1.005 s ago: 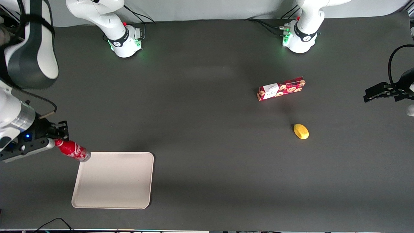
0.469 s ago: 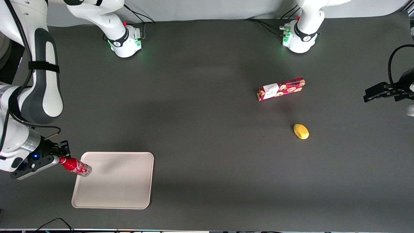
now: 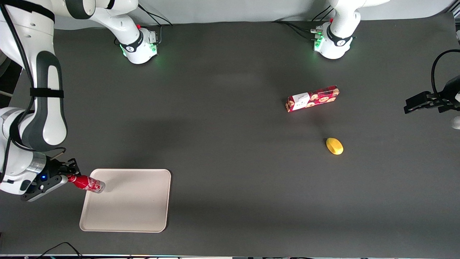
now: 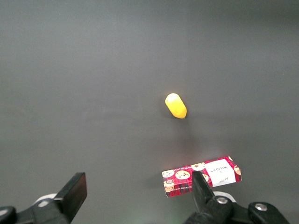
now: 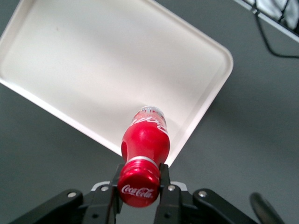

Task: Place coke bottle on tray
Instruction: 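Lower the bottle upright onto the tray corner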

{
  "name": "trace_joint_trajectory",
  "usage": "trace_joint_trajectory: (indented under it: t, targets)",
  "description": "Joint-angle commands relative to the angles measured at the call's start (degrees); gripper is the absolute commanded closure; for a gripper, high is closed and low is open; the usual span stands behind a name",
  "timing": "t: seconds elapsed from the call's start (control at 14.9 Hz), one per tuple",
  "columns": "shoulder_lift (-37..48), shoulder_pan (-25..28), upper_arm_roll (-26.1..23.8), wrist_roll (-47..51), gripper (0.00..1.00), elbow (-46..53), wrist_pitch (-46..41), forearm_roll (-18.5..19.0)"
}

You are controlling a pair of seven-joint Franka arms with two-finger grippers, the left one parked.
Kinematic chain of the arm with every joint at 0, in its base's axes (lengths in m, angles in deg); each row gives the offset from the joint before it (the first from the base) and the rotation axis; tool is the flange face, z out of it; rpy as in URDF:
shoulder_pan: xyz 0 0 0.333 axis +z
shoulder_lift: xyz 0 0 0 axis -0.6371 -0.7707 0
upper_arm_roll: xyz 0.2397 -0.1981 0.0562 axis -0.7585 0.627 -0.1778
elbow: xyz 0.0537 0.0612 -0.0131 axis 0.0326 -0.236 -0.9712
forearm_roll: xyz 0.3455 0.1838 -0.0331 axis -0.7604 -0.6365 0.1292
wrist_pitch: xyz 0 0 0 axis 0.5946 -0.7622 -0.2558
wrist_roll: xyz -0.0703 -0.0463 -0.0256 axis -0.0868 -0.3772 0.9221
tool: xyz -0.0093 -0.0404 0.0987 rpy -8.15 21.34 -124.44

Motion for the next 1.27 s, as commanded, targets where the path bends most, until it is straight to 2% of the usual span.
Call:
trace_joint_trajectory:
  t: [0.0,0.87,0.94,1.01,1.21]
  targets:
    - [-2.56,-0.04,0.89,-2.43,1.00,1.18,0.59,-2.17]
    - [-5.38,-0.57,3.00,-4.18,1.00,2.41,0.50,-2.70]
    - [-5.55,-0.48,3.00,-3.83,0.78,2.41,0.50,-2.61]
    - [-5.55,-0.74,3.00,-4.27,0.01,2.41,0.50,-3.04]
    - [-5.99,-1.10,3.00,-5.06,0.00,2.41,0.50,-5.95]
